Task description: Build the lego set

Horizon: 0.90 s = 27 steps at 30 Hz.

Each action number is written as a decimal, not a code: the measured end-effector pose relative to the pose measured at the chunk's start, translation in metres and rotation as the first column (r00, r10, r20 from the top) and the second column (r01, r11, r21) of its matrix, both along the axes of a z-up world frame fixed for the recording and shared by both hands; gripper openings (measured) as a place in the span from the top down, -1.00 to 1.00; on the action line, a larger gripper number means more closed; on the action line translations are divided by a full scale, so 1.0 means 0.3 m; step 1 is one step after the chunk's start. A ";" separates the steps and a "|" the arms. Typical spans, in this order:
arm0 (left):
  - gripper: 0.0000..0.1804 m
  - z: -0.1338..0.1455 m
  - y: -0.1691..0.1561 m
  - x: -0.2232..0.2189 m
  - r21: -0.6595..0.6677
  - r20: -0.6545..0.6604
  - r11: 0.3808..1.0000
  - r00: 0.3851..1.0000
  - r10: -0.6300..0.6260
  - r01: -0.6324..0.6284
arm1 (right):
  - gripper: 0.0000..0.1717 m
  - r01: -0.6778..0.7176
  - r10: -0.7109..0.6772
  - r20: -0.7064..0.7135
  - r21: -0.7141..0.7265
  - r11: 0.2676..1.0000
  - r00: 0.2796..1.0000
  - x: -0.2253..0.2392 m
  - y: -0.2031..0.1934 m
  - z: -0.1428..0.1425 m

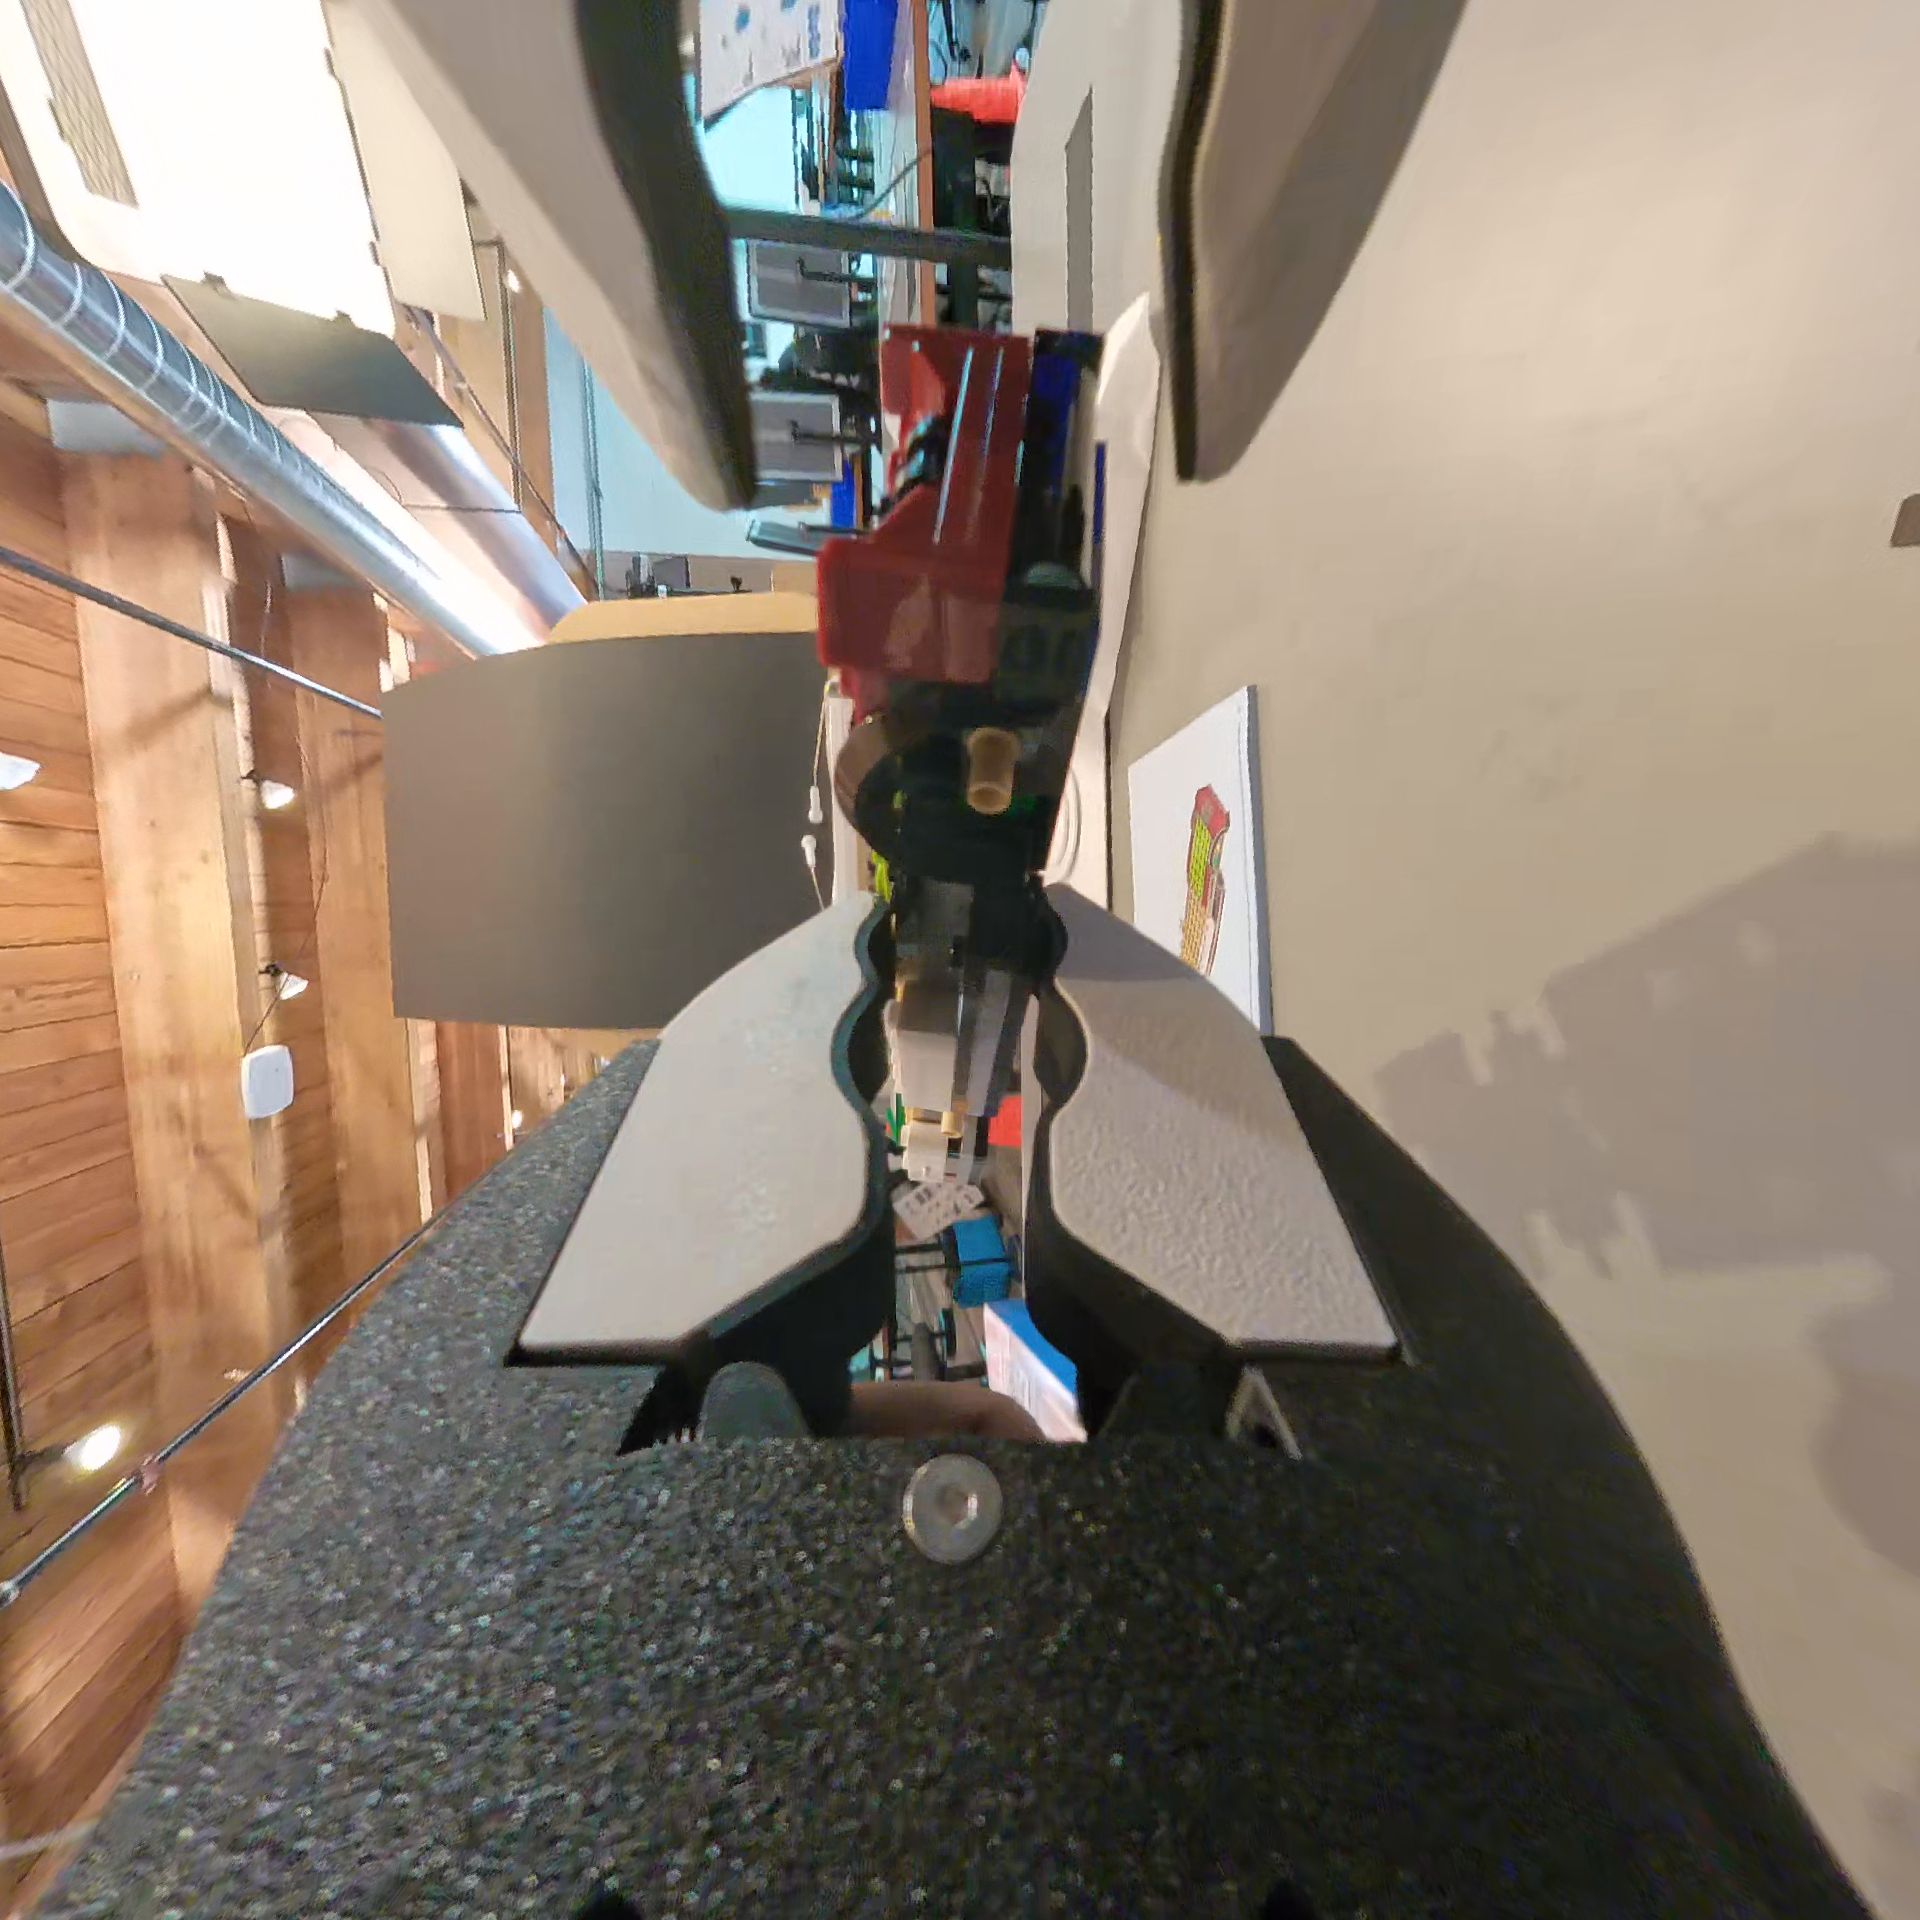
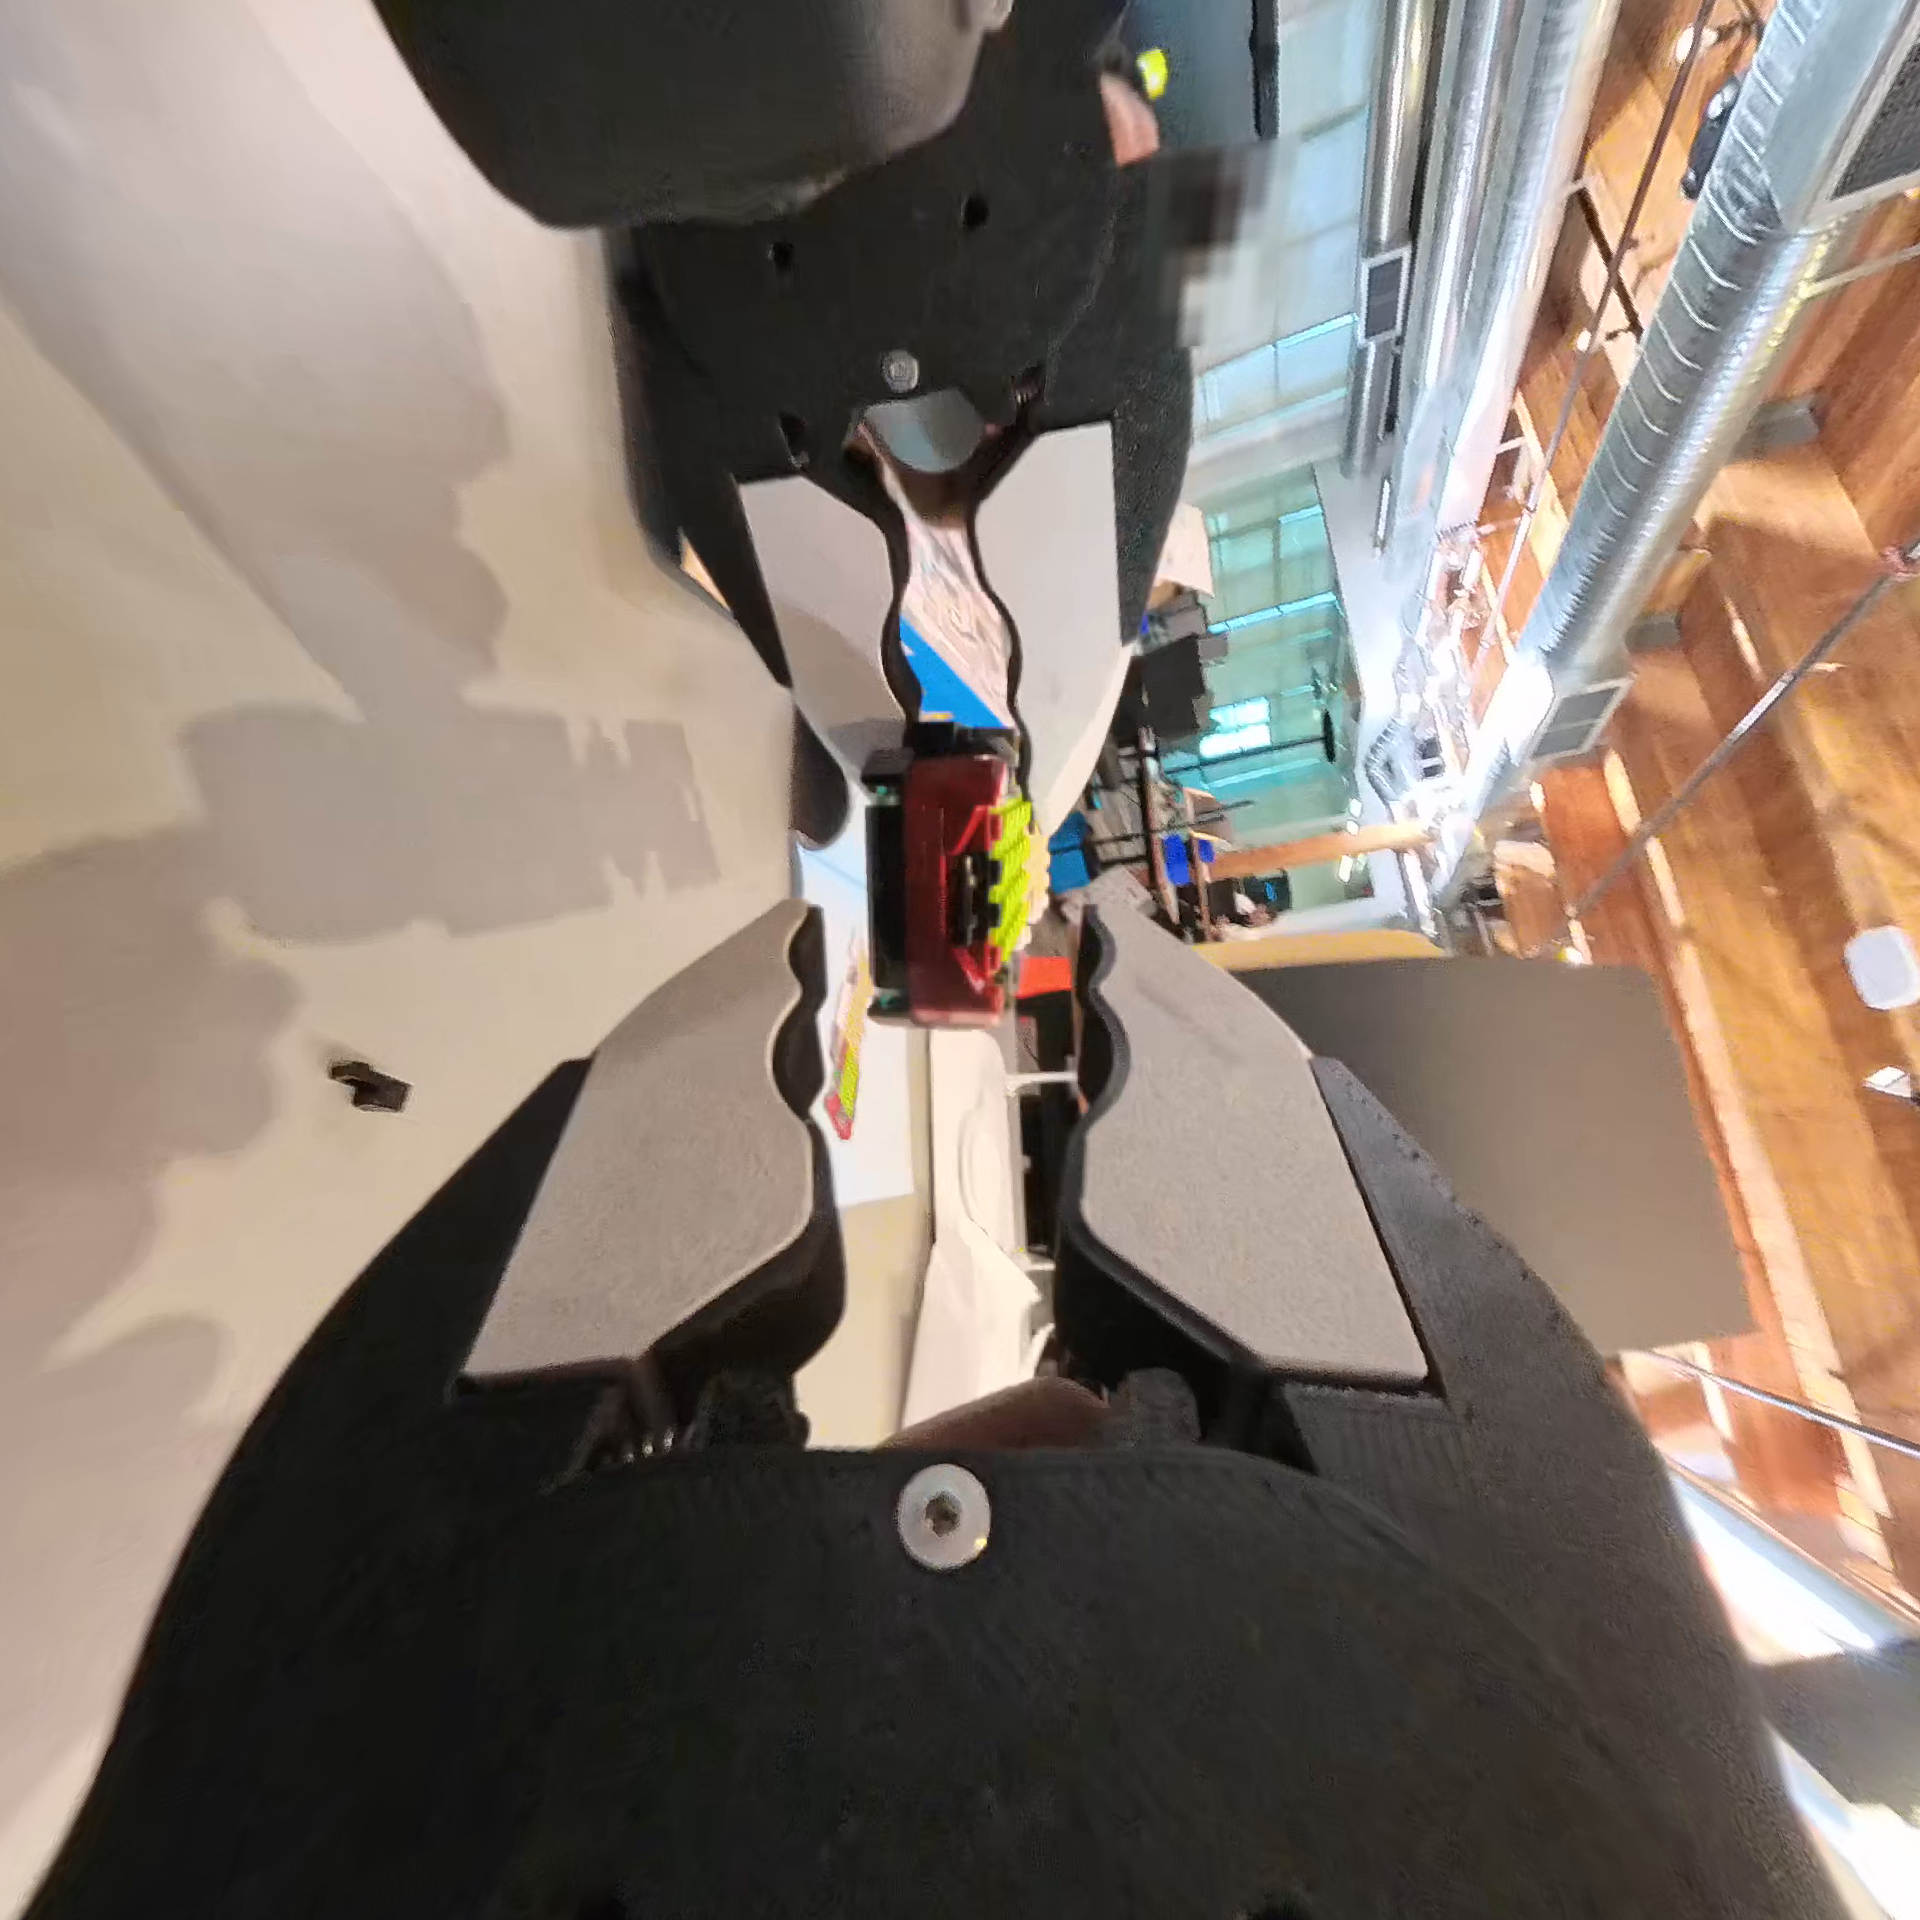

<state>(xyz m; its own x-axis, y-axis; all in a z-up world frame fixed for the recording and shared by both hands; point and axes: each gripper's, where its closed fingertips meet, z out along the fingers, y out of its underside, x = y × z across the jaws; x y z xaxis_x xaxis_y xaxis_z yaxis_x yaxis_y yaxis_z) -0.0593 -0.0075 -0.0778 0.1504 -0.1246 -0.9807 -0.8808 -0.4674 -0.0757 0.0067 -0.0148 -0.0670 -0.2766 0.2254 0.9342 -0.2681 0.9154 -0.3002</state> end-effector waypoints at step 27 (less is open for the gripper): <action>0.73 0.057 -0.024 0.017 0.025 -0.090 0.999 0.995 0.036 -0.033 | 0.69 0.015 -0.008 -0.065 0.100 0.995 0.998 -0.026 -0.004 0.016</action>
<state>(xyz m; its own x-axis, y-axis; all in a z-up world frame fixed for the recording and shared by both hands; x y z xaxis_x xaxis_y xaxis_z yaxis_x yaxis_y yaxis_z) -0.0544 -0.0147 -0.0608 0.0647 -0.0977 -0.9931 -0.8679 -0.4967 -0.0076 -0.0011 -0.0159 -0.0620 -0.2131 0.1325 0.9680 -0.2730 0.9432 -0.1892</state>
